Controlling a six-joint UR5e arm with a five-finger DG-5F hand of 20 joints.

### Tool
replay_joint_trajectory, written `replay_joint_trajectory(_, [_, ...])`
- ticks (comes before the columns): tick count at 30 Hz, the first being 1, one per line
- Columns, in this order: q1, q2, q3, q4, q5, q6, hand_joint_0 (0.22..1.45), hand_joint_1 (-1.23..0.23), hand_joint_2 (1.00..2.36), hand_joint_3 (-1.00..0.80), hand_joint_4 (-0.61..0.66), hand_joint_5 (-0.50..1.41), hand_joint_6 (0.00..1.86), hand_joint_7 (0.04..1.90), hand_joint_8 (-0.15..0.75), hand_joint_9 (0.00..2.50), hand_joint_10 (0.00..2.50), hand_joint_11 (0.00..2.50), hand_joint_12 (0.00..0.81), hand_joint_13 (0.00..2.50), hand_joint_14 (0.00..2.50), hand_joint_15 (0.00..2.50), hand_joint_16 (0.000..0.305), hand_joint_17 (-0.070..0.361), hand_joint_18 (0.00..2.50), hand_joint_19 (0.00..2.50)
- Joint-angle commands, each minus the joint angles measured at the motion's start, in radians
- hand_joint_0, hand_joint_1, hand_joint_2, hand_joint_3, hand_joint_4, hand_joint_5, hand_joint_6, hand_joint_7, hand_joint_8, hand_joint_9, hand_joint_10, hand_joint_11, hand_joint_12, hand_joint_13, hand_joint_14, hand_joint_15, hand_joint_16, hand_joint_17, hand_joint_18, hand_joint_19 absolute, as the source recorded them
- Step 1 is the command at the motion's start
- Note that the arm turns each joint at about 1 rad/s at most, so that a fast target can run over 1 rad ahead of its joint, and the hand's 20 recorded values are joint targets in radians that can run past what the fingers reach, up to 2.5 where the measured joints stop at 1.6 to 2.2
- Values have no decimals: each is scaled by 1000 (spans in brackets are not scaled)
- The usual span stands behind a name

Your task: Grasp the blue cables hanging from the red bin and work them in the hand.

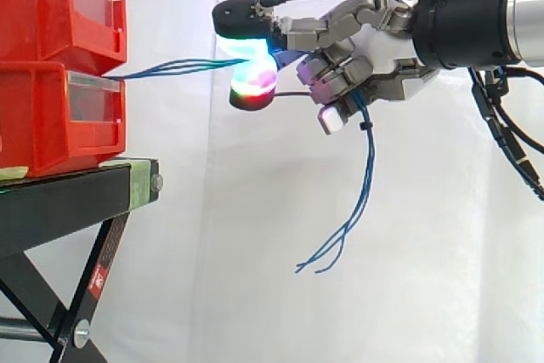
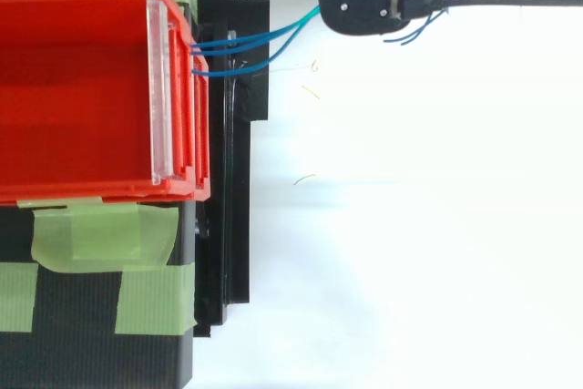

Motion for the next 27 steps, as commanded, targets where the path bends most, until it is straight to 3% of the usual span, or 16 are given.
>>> replay_joint_trajectory(1, [15,1,1,9,24,28,912,-696,1019,-490,230,18,984,1063,486,1061,2500,2500,718,1729,2500,1878,221,166,2190,561])
replay_joint_trajectory(4, [29,1,10,12,40,71,917,-678,1018,-527,237,-7,1009,1040,486,1061,2500,2500,718,1729,2500,1878,221,166,2190,561])
replay_joint_trajectory(6, [37,2,22,3,49,101,900,-653,1014,-652,242,-7,1003,1035,486,1061,2500,2500,718,1729,2500,1878,221,166,2190,561])
replay_joint_trajectory(12, [60,2,61,-109,69,212,854,-655,1008,-807,246,-5,983,1047,486,1061,2500,2500,718,1729,2500,1878,221,166,2190,561])
replay_joint_trajectory(13, [72,1,61,-138,67,246,850,-660,1008,-814,247,-4,977,1050,486,1061,2500,2500,718,1729,2500,1878,221,166,2190,561])
replay_joint_trajectory(24, [90,2,61,-164,70,290,814,-700,1006,-853,249,-10,954,1068,486,1061,2500,2500,718,1729,2500,1878,221,166,2190,561])
replay_joint_trajectory(27, [94,2,61,-163,70,293,878,-712,1017,-547,232,-19,963,1074,486,1061,2500,2500,718,1729,2500,1878,221,166,2190,561])
